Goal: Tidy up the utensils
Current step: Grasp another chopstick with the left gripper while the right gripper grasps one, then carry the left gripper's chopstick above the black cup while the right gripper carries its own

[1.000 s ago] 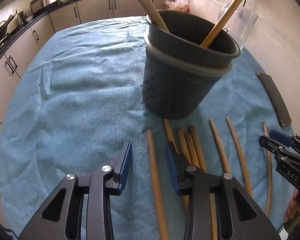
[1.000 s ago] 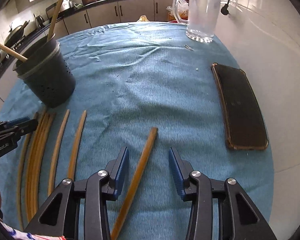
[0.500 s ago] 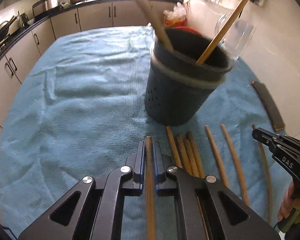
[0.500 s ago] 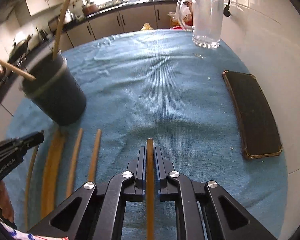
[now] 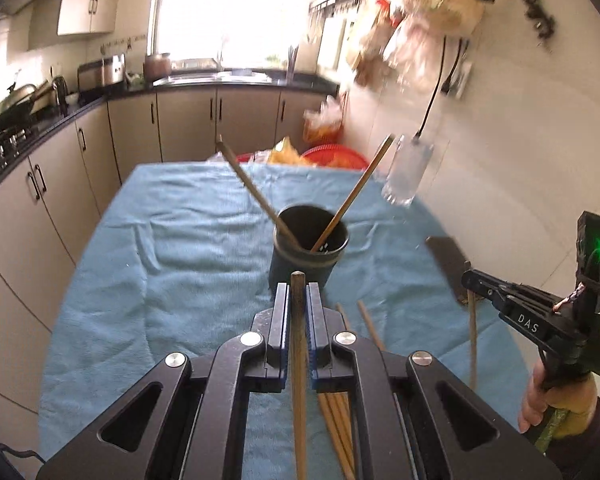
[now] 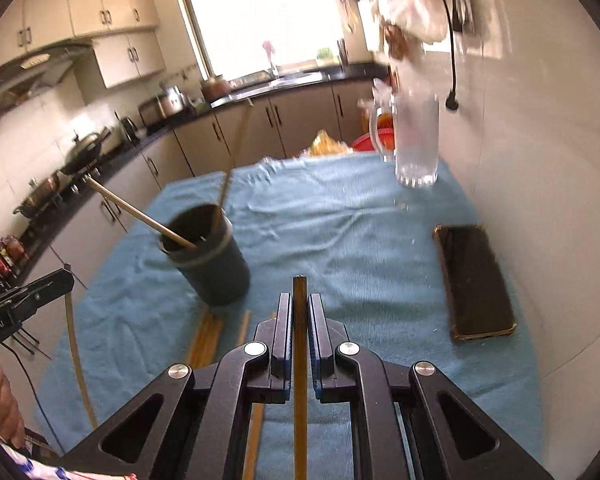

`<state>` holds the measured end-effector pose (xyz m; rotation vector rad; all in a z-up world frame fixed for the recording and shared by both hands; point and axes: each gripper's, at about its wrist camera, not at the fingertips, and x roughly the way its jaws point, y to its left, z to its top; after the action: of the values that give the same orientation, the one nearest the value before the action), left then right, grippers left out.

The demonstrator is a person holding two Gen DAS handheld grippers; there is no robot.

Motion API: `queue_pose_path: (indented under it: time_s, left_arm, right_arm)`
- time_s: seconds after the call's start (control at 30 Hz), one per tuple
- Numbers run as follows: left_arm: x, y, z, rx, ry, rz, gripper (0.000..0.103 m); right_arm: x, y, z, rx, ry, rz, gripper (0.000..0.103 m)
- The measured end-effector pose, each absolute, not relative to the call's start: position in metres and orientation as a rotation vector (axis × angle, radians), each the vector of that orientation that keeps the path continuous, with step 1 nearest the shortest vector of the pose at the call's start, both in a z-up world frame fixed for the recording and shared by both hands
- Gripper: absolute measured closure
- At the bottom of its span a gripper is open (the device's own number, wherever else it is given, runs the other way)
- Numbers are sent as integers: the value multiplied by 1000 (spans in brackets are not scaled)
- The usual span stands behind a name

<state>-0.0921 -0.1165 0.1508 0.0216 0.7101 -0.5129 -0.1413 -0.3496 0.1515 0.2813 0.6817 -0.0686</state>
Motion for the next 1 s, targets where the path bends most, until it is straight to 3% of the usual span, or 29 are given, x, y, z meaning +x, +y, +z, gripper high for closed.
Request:
queue_pose_path:
  time_s: [0.63,1.0]
  left_arm:
    - [-180,-86,201,3,526,-523,96]
    - [-171,-87,234,-40,486,-555,97]
  right_arm:
    - [-211,-324,205,215,539,-22,95]
    - [-204,-322,227,196,496,-6,95]
